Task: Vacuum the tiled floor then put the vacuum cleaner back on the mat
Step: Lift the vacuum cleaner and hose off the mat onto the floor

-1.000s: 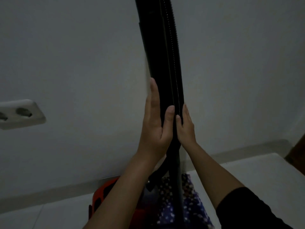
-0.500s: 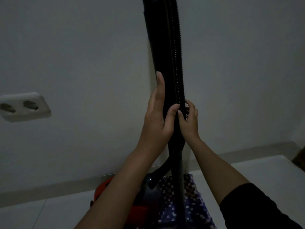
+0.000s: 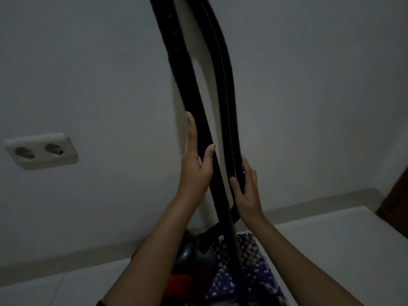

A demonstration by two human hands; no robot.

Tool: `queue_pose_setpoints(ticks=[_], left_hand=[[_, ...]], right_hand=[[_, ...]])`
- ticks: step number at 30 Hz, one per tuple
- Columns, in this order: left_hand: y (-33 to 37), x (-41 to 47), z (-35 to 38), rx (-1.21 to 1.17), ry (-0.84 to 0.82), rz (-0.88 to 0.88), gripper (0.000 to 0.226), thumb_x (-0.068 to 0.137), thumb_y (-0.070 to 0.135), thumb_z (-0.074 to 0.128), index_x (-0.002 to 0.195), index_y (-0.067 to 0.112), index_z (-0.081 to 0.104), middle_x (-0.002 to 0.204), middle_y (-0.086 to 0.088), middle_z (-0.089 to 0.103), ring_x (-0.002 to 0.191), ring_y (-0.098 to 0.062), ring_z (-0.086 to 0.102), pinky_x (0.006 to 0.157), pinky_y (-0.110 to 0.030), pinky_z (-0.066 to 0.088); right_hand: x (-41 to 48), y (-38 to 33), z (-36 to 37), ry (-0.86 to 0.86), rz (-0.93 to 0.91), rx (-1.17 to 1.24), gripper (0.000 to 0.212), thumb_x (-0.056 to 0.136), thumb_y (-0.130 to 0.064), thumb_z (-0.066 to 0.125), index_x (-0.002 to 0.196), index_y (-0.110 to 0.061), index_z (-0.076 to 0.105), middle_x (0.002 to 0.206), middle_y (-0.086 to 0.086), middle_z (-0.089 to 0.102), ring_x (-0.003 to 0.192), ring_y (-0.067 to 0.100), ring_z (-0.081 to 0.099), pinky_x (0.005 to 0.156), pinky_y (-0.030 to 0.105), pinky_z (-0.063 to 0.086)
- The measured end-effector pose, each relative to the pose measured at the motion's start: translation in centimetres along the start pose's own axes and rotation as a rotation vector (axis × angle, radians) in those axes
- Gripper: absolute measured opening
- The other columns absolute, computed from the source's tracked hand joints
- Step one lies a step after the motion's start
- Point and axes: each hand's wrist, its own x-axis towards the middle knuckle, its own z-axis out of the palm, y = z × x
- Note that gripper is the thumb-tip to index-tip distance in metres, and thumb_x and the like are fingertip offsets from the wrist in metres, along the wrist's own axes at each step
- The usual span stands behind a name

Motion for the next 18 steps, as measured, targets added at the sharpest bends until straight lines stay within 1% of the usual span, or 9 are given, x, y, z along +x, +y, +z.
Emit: queue_pose_setpoints(ticks=[1, 3, 5, 6, 8, 11, 15, 17, 18], left_hand=[[0.0, -0.1, -0.4, 0.007, 0.002, 0.000, 0.072, 0.097, 0.012, 0.043, 0.142, 0.041, -0.005, 0.158, 0.012, 0.007, 0.147, -0.009, 0.014, 0.120, -0.044, 0.021], [-0.1, -0.2, -1.1, 0.019, -0.004, -0.009, 0.073, 0.097, 0.013, 0.043, 0.141, 0.043, -0.007, 0.160, 0.006, 0.005, 0.147, -0.010, 0.015, 0.119, -0.044, 0.023], [-0.3, -0.3, -2.1, 0.003, -0.005, -0.039, 0.076, 0.097, 0.012, 0.044, 0.144, 0.040, -0.010, 0.159, 0.014, 0.002, 0.145, -0.001, 0.012, 0.119, -0.029, 0.022], [-0.4, -0.3, -2.6, -0.007, 0.003, -0.054, 0.078, 0.097, 0.010, 0.045, 0.146, 0.035, -0.011, 0.155, 0.023, -0.001, 0.142, 0.010, 0.010, 0.116, -0.016, 0.020], [-0.3, -0.6, -3.6, -0.009, 0.034, -0.071, 0.081, 0.097, 0.005, 0.045, 0.149, 0.024, -0.014, 0.143, 0.035, -0.005, 0.129, 0.028, 0.005, 0.105, 0.002, 0.015], [0.1, -0.6, -5.6, -0.012, 0.111, -0.098, 0.079, 0.098, 0.001, 0.043, 0.148, 0.014, -0.016, 0.136, 0.033, -0.006, 0.111, 0.043, 0.008, 0.093, 0.012, 0.015], [0.0, 0.2, -9.3, -0.047, 0.202, -0.118, 0.078, 0.099, 0.006, 0.043, 0.150, 0.021, -0.014, 0.157, 0.017, -0.001, 0.127, 0.026, 0.019, 0.110, -0.007, 0.022], [-0.3, 0.2, -10.9, -0.043, 0.227, -0.125, 0.078, 0.098, 0.004, 0.044, 0.150, 0.020, -0.012, 0.148, 0.029, 0.012, 0.109, 0.033, 0.035, 0.096, -0.001, 0.034], [-0.5, 0.0, -11.5, -0.036, 0.233, -0.134, 0.078, 0.098, 0.005, 0.045, 0.150, 0.021, -0.011, 0.146, 0.028, 0.020, 0.101, 0.032, 0.043, 0.089, 0.000, 0.038]], right_hand=[[-0.4, -0.5, 0.7, -0.024, -0.011, -0.015, 0.056, 0.100, -0.025, 0.045, 0.148, -0.021, 0.017, 0.134, -0.010, 0.035, 0.120, -0.028, 0.029, 0.097, -0.004, 0.024], [-0.8, -1.3, 1.9, -0.065, -0.027, -0.064, 0.068, 0.094, -0.055, 0.041, 0.149, -0.031, 0.010, 0.141, -0.026, 0.022, 0.125, -0.028, 0.017, 0.099, -0.006, 0.015], [-1.0, -1.6, 2.9, -0.093, -0.055, -0.113, 0.083, 0.084, -0.075, 0.037, 0.149, -0.039, 0.000, 0.144, -0.030, 0.017, 0.129, -0.023, 0.015, 0.103, -0.002, 0.013], [-1.0, -1.7, 3.4, -0.104, -0.078, -0.142, 0.091, 0.080, -0.078, 0.040, 0.149, -0.042, -0.007, 0.146, -0.023, 0.024, 0.130, -0.013, 0.023, 0.106, 0.007, 0.020], [-1.2, -1.9, 4.5, -0.121, -0.124, -0.231, 0.105, 0.072, -0.077, 0.053, 0.148, -0.047, -0.014, 0.140, -0.001, 0.038, 0.124, 0.011, 0.040, 0.102, 0.030, 0.036], [-1.2, -2.5, 6.0, -0.140, -0.170, -0.350, 0.113, 0.066, -0.066, 0.064, 0.147, -0.044, -0.012, 0.128, 0.006, 0.046, 0.111, 0.021, 0.049, 0.091, 0.037, 0.038], [-1.0, -2.9, 8.0, -0.211, -0.217, -0.395, 0.104, 0.068, -0.058, 0.058, 0.148, -0.038, -0.004, 0.118, 0.007, 0.049, 0.097, 0.024, 0.056, 0.087, 0.041, 0.046], [-1.1, -2.9, 9.0, -0.242, -0.220, -0.375, 0.104, 0.068, -0.055, 0.058, 0.149, -0.038, -0.004, 0.113, 0.007, 0.050, 0.090, 0.023, 0.057, 0.083, 0.044, 0.050], [-1.2, -3.0, 9.4, -0.254, -0.222, -0.366, 0.104, 0.068, -0.053, 0.058, 0.149, -0.039, -0.005, 0.110, 0.006, 0.050, 0.087, 0.022, 0.056, 0.080, 0.044, 0.051]])
